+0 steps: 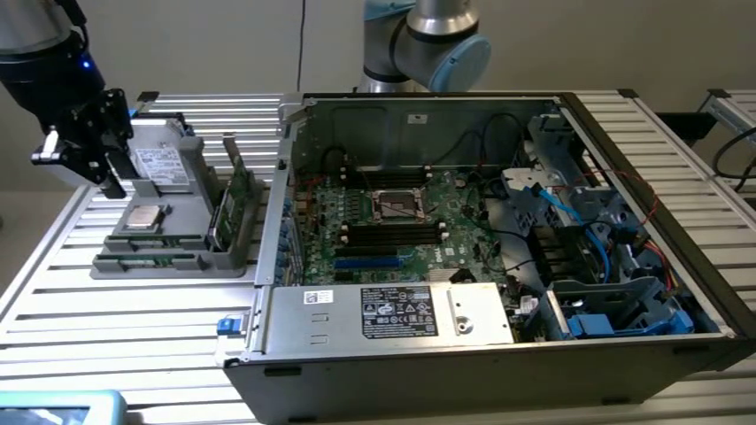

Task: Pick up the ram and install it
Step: 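Pick up the ram and move it above insertion slot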

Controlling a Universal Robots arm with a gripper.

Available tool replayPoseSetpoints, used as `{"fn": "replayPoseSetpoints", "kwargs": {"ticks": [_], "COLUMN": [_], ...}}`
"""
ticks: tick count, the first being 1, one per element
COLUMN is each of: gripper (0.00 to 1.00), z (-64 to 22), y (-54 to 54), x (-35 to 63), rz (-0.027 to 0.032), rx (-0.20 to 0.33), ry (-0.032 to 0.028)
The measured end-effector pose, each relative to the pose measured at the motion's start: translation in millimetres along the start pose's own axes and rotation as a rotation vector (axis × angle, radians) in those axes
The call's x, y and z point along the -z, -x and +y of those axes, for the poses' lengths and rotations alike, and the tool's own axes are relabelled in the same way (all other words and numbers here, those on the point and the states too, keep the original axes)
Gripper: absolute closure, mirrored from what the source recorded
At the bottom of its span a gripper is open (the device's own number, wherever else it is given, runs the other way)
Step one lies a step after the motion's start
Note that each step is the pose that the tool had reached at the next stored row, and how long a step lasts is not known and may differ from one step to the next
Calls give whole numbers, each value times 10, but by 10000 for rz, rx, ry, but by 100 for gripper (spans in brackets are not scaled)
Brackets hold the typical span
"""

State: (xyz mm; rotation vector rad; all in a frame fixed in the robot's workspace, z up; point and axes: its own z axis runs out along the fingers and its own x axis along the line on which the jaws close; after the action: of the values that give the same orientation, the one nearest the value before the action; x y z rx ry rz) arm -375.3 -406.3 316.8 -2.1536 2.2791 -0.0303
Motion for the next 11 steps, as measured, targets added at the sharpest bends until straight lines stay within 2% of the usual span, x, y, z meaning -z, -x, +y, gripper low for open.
{"fn": "replayPoseSetpoints", "kwargs": {"ticks": [1, 11], "gripper": [58, 58], "z": [0, 3], "y": [-2, -11], "x": [-18, -200], "rz": [-1, -3], "rx": [15, 174], "ry": [-1, -1]}}
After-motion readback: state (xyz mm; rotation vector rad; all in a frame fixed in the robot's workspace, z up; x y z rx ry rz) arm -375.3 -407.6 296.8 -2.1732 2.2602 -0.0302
